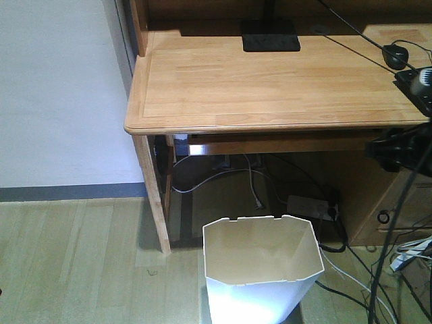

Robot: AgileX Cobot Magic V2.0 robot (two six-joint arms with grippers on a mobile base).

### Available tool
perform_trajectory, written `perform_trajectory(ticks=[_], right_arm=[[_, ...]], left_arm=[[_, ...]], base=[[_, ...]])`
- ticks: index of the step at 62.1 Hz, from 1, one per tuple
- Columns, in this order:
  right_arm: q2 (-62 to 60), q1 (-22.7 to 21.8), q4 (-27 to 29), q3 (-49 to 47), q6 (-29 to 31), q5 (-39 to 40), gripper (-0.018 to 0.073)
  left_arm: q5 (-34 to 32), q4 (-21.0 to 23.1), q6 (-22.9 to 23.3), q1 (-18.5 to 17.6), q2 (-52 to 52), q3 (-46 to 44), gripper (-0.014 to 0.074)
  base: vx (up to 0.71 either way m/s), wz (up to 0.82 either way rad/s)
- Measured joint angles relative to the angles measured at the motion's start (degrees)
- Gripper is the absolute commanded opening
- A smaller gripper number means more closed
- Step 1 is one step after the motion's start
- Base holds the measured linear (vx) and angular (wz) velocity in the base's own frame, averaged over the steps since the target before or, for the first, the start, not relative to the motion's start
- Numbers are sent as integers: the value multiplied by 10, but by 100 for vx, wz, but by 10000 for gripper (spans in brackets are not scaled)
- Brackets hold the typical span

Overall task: Move trash bin to bedside with robot
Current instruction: 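Lower the right gripper down to the rim of the white bin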

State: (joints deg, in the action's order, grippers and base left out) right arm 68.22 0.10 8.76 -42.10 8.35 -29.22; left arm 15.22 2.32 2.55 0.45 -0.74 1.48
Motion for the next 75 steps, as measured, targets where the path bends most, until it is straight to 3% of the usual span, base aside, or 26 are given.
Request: perform_trajectory(ticks=[24,75], right_arm=[[234,0,90,-73,144,-22,477],[672,0,91,-246,193,64,477]], left_arm=[[0,0,0,0,0,0,-6],[0,0,0,0,0,0,-6]], base=[[0,0],[0,0]])
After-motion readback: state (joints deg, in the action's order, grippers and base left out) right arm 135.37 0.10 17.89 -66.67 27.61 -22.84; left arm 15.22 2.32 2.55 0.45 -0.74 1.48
